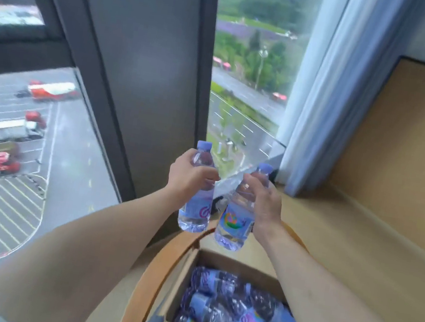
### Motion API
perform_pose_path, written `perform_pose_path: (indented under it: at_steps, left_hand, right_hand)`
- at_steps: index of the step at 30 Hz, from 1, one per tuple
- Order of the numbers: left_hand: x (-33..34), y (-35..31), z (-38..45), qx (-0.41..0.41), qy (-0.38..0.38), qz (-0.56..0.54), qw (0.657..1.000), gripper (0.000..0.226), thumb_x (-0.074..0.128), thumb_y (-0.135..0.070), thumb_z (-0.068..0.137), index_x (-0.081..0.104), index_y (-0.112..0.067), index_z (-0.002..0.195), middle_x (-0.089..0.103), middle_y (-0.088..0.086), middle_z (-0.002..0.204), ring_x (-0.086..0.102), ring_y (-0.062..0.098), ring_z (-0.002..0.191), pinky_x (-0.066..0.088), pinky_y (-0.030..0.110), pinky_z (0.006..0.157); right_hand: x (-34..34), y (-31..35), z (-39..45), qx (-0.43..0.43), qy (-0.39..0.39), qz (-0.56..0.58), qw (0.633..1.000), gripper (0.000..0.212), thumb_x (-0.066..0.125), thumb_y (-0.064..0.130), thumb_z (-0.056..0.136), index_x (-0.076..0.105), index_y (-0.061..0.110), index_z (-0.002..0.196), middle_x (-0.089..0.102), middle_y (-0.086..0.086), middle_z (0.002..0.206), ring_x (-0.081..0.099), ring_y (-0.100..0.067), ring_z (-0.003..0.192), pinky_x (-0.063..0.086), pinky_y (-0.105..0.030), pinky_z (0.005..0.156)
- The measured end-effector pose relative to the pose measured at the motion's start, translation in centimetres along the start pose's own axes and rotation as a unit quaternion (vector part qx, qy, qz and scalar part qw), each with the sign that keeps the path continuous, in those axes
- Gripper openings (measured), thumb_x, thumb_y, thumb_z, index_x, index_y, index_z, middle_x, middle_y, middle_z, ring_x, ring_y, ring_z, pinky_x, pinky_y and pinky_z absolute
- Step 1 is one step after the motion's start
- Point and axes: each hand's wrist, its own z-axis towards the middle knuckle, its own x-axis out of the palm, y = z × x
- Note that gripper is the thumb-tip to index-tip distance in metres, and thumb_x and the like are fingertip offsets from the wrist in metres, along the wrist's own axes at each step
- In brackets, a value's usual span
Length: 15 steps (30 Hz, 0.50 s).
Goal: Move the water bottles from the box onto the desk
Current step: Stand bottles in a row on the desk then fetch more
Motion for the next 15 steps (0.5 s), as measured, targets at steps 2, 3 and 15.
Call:
perform_pose_path:
  at_steps: [2, 3, 15]
  left_hand:
    - [-1.4, -0.9, -0.4, 0.011, -0.042, 0.002, 0.999, 0.031, 0.085, -0.01, 0.06, 0.063, -0.017, 0.08, 0.07, -0.001, 0.067, 0.069, 0.014, 0.054, 0.053, 0.02, 0.05]
    - [-2.1, -1.2, -0.7, 0.016, -0.062, 0.002, 0.998, 0.032, 0.086, -0.013, 0.06, 0.063, -0.016, 0.081, 0.071, 0.001, 0.069, 0.07, 0.015, 0.057, 0.054, 0.021, 0.052]
    - [-13.0, -1.5, -14.1, -0.002, -0.324, -0.019, 0.946, 0.039, 0.086, -0.011, 0.054, 0.064, -0.013, 0.087, 0.073, 0.014, 0.084, 0.073, 0.023, 0.061, 0.057, 0.03, 0.053]
  right_hand:
    - [1.3, 1.0, 0.2, 0.008, 0.057, -0.007, 0.998, 0.021, 0.081, 0.037, 0.067, 0.067, 0.025, 0.076, 0.065, -0.005, 0.08, 0.067, -0.023, 0.074, 0.054, -0.028, 0.062]
    - [2.0, 1.2, 0.3, 0.006, 0.08, -0.012, 0.997, 0.023, 0.081, 0.038, 0.066, 0.065, 0.024, 0.077, 0.065, -0.007, 0.079, 0.066, -0.026, 0.074, 0.054, -0.03, 0.065]
    - [12.8, -0.7, -6.4, 0.004, 0.373, -0.073, 0.925, 0.021, 0.081, 0.032, 0.081, 0.07, 0.016, 0.09, 0.074, -0.001, 0.076, 0.074, -0.016, 0.07, 0.058, -0.027, 0.057]
